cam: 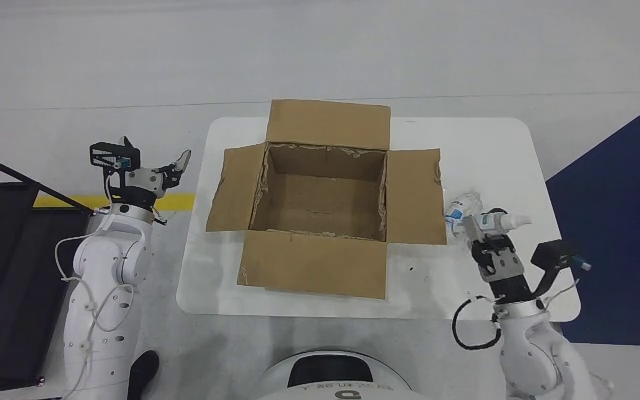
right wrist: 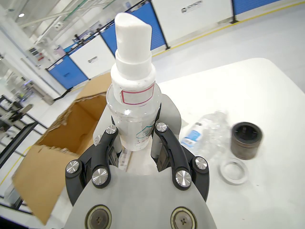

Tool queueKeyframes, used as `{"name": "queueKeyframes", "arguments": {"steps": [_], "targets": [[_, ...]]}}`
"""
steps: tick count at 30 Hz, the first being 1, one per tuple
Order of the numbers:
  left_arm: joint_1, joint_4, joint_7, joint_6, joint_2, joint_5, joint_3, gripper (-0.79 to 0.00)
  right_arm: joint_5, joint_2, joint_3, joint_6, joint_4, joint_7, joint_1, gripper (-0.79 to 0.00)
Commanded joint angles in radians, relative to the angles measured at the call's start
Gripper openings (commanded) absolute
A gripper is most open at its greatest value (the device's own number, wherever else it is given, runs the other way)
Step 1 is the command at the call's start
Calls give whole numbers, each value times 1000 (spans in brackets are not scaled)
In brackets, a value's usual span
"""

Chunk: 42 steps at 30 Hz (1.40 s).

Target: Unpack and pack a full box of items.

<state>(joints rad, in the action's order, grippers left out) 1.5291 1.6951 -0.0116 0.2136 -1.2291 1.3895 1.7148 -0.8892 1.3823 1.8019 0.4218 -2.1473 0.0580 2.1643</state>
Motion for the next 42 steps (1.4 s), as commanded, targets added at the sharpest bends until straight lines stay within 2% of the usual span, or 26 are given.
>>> {"name": "queueKeyframes", "arguments": {"steps": [1,5,8,12,15,19,26,30,32,34,36,40,41,42], "targets": [[0,0,0,0,0,0,0,0,-25,-2,-23,26,-52,-29,22,-785],[0,0,0,0,0,0,0,0,-79,-2,-94,-1,-111,-89,15,-785],[0,0,0,0,0,0,0,0,-151,-1,-177,-63,-110,-129,-49,-785],[0,0,0,0,0,0,0,0,-237,4,-312,-190,-35,-254,-199,-785],[0,0,0,0,0,0,0,0,-244,11,-402,-269,41,-366,-315,-785],[0,0,0,0,0,0,0,0,-255,19,-483,-362,120,-454,-424,-785],[0,0,0,0,0,0,0,0,-339,28,-591,-471,213,-586,-520,-785],[0,0,0,0,0,0,0,0,-380,36,-654,-527,282,-578,-567,-785],[0,0,0,0,0,0,0,0,-393,40,-676,-547,306,-564,-582,-748],[0,0,0,0,0,0,0,0,-396,41,-687,-557,314,-555,-587,-671],[0,0,0,0,0,0,0,0,-398,40,-688,-558,306,-552,-583,-511],[0,0,0,0,0,0,0,0,-387,36,-673,-548,263,-548,-554,-428],[0,0,0,0,0,0,0,0,-386,34,-668,-544,249,-546,-544,-317],[0,0,0,0,0,0,0,0,-384,32,-662,-540,236,-542,-533,-145]]}}
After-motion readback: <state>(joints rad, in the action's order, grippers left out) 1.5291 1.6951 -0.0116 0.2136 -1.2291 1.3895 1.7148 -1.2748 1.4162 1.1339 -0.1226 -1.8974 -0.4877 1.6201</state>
